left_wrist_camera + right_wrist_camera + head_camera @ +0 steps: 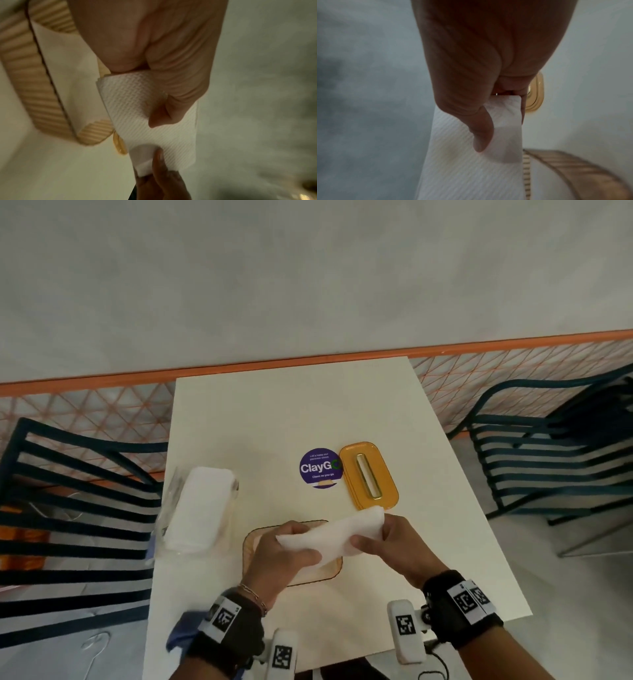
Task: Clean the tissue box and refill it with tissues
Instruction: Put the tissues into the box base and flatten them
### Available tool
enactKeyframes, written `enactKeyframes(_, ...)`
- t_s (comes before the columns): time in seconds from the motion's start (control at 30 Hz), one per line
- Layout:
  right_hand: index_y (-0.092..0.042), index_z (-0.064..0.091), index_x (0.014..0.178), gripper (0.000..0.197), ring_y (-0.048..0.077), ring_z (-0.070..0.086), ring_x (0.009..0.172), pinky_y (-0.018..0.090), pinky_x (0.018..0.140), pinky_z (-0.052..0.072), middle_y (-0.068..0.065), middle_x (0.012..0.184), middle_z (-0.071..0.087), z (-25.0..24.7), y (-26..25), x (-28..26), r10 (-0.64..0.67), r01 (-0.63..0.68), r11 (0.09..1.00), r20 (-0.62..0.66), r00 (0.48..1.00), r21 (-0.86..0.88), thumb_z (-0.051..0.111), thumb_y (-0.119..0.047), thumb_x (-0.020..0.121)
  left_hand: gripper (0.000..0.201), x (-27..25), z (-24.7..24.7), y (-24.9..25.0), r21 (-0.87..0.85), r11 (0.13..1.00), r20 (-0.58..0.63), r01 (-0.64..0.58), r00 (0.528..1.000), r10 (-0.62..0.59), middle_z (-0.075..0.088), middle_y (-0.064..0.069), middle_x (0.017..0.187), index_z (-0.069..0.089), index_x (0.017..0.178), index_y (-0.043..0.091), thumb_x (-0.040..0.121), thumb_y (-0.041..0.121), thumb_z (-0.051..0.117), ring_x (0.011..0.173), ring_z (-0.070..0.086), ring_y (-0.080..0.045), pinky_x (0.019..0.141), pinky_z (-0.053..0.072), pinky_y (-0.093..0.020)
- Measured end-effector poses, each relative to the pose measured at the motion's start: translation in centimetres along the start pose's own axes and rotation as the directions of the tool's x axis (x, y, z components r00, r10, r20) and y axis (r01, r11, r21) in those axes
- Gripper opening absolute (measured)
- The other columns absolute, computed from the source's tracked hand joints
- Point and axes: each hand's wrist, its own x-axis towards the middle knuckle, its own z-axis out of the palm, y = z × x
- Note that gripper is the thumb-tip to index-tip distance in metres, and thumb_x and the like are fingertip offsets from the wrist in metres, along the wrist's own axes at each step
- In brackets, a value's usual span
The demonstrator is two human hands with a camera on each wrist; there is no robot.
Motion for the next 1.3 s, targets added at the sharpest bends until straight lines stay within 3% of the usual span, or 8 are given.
enactKeyframes(0.27, -0.02, 0.077, 0.102, 0.018, 0.019, 0.071, 0.104, 0.046, 0.099, 0.054, -0.002, 0.105, 0.078, -7.8, 6.8, -5.9, -0.029, 0.024, 0.999, -0.108, 0.994, -0.048, 0.078, -0.011, 0.087, 0.021, -3.3, 11.2, -3.0, 0.115, 0.99, 0.115, -0.079, 0.991, 0.066, 0.068, 0.011, 0.07, 0.071, 0.074, 0.026, 0.067, 0.008, 0.081, 0.063, 0.059, -0.004, 0.055, 0.046, -0.021)
enactKeyframes(0.53, -0.007, 0.074, 0.092, 0.019, 0.023, 0.071, 0.109, 0.038, 0.094, 0.057, 0.003, 0.105, 0.079, -12.5, 15.5, -4.8, 0.003, 0.015, 0.996, -0.19, 0.982, 0.091, 0.077, 0.008, 0.079, 0.023, -1.1, 19.9, -8.4, 0.131, 0.99, -0.053, -0.058, 0.996, 0.065, 0.073, 0.005, 0.071, 0.074, 0.072, 0.025, 0.065, 0.005, 0.082, 0.066, 0.064, -0.012, 0.057, 0.051, -0.025)
enactKeyframes(0.6, -0.008, 0.073, 0.095, 0.025, 0.019, 0.07, 0.11, 0.033, 0.092, 0.056, 0.0, 0.109, 0.078, -12.3, 17.0, -4.6, -0.01, 0.038, 0.992, -0.227, 0.974, 0.121, 0.08, 0.007, 0.077, 0.028, -0.9, 20.6, -9.2, 0.141, 0.988, -0.075, -0.064, 0.994, 0.075, 0.073, 0.005, 0.075, 0.073, 0.076, 0.026, 0.061, 0.004, 0.082, 0.069, 0.066, -0.013, 0.059, 0.054, -0.026)
enactKeyframes(0.77, -0.034, 0.071, 0.112, 0.047, 0.002, 0.066, 0.108, 0.021, 0.09, 0.051, -0.016, 0.113, 0.074, -11.2, 19.3, -4.7, -0.067, 0.058, 0.998, -0.307, 0.949, -0.038, 0.085, -0.01, 0.074, 0.052, -1.4, 20.6, -10.9, 0.146, 0.989, -0.187, 0.011, 0.982, 0.016, 0.071, 0.009, 0.095, 0.067, 0.095, 0.031, 0.055, 0.0, 0.081, 0.086, 0.068, -0.011, 0.06, 0.055, -0.02)
enactKeyframes(0.87, -0.03, 0.069, 0.115, 0.045, 0.005, 0.069, 0.103, 0.024, 0.086, 0.056, -0.012, 0.111, 0.075, -10.1, 19.3, -4.4, -0.102, 0.082, 0.994, -0.338, 0.936, -0.072, 0.084, -0.014, 0.076, 0.044, -1.2, 22.1, -10.4, 0.143, 0.99, -0.197, 0.002, 0.98, 0.026, 0.072, 0.007, 0.089, 0.067, 0.089, 0.03, 0.059, -0.001, 0.075, 0.083, 0.068, -0.014, 0.061, 0.052, -0.023)
enactKeyframes(1.07, -0.027, 0.072, 0.098, 0.028, 0.004, 0.069, 0.092, 0.019, 0.075, 0.053, -0.014, 0.098, 0.076, -10.6, 18.5, -4.6, -0.069, 0.07, 0.997, -0.331, 0.941, -0.01, 0.073, -0.002, 0.086, 0.032, -0.6, 21.7, -10.0, 0.1, 0.995, -0.245, 0.002, 0.969, 0.022, 0.072, 0.006, 0.086, 0.065, 0.075, 0.025, 0.063, -0.006, 0.067, 0.081, 0.067, -0.018, 0.061, 0.056, -0.028)
enactKeyframes(1.17, -0.028, 0.074, 0.093, 0.032, 0.006, 0.07, 0.097, 0.023, 0.083, 0.055, -0.013, 0.1, 0.077, -11.1, 18.8, -4.5, -0.058, 0.05, 0.998, -0.285, 0.957, -0.035, 0.072, 0.002, 0.085, 0.036, -0.2, 20.7, -10.7, 0.153, 0.988, -0.218, 0.025, 0.976, 0.009, 0.071, 0.003, 0.089, 0.066, 0.081, 0.025, 0.062, -0.005, 0.07, 0.081, 0.067, -0.02, 0.058, 0.055, -0.025)
enactKeyframes(1.3, -0.026, 0.074, 0.09, 0.027, 0.011, 0.07, 0.09, 0.035, 0.082, 0.056, -0.01, 0.095, 0.077, -11.2, 19.2, -4.5, -0.05, 0.032, 0.997, -0.261, 0.964, -0.075, 0.074, 0.001, 0.084, 0.03, -0.1, 20.4, -10.8, 0.199, 0.98, -0.189, 0.008, 0.982, 0.031, 0.071, 0.004, 0.083, 0.067, 0.078, 0.022, 0.069, -0.006, 0.067, 0.076, 0.065, -0.018, 0.055, 0.048, -0.015)
